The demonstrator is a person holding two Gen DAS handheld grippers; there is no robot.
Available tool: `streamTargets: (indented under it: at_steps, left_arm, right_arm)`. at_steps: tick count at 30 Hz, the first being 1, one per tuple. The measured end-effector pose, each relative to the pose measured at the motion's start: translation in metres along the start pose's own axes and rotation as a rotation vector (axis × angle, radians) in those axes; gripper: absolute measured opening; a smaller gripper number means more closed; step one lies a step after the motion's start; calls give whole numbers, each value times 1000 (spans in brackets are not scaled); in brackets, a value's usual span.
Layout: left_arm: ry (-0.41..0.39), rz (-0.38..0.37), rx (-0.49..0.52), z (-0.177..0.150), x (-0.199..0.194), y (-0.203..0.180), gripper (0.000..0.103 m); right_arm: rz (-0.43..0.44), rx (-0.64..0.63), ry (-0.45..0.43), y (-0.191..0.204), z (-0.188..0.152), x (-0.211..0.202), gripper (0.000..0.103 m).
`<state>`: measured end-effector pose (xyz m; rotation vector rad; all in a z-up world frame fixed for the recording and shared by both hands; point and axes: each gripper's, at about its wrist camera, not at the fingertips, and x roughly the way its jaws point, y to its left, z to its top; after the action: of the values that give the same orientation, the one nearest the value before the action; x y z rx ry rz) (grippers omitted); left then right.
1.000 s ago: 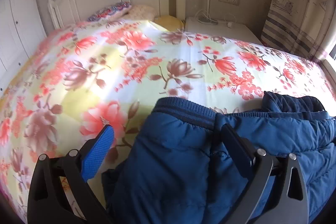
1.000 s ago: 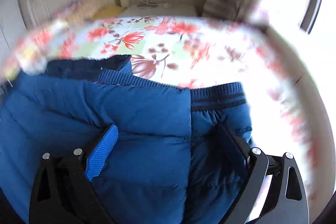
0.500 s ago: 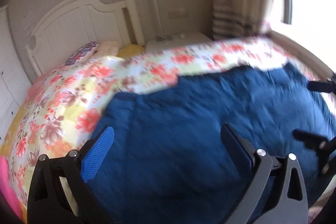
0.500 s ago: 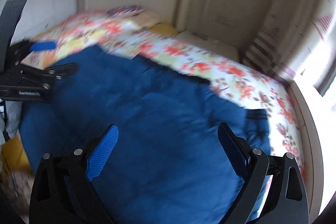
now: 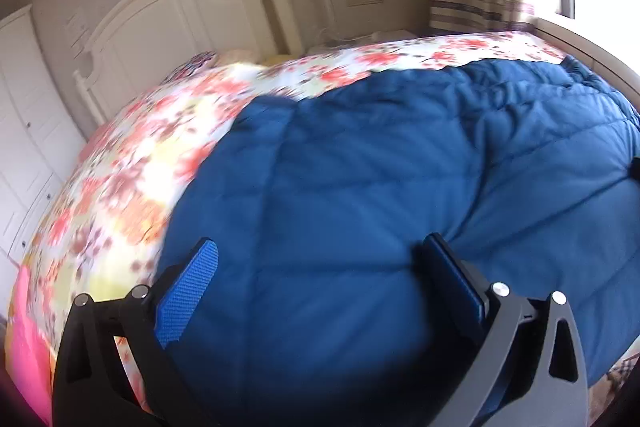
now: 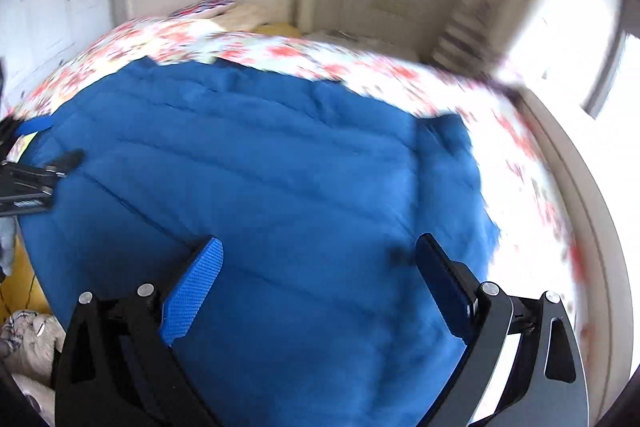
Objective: Fold large clothes
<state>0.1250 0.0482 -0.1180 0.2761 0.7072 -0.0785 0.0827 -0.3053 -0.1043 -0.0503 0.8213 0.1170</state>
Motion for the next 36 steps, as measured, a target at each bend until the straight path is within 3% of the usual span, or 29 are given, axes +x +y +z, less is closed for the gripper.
streamTargets:
  at_steps: [3,7,11,16,19,23,28,33,34,36]
  left_arm:
    - [10,-14,-36,-6,2,10,101]
    - [13,6,-30,-9,1,11,101]
    - [12,7,-33,-11,1,10,101]
    - [15,2,-35,-11,2,11,101]
    - [14,-6,-38,-12,2,11,101]
    - [15,-17,-44,-13,4,14,101]
    - [15,-16,-43,-13,4,14,101]
    - [10,35,-48,-9,-12,8,99]
    - [-9,19,-42,-8,-21,4,99]
    - [-63,-105,-10,-8,-47,-15,100]
  right_arm:
    - [35,56,0,-13,-7,0,92]
    - [-81,-8,-58,13,0,-18,89]
    - [52,-118,-151,70,3,-39,89]
    - [104,-288,-102,127,-16,-19,89]
    - [149,-219,-91,109,-18,-14,90]
    - [92,-136,-104,71,-21,-24,90]
    - [36,31,-104,8,-53,-33,90]
    - [30,61,-107,4,-57,-34,90]
    - [18,49,-108,6,-57,-34,91]
    - [19,50,-108,7,-57,-32,91]
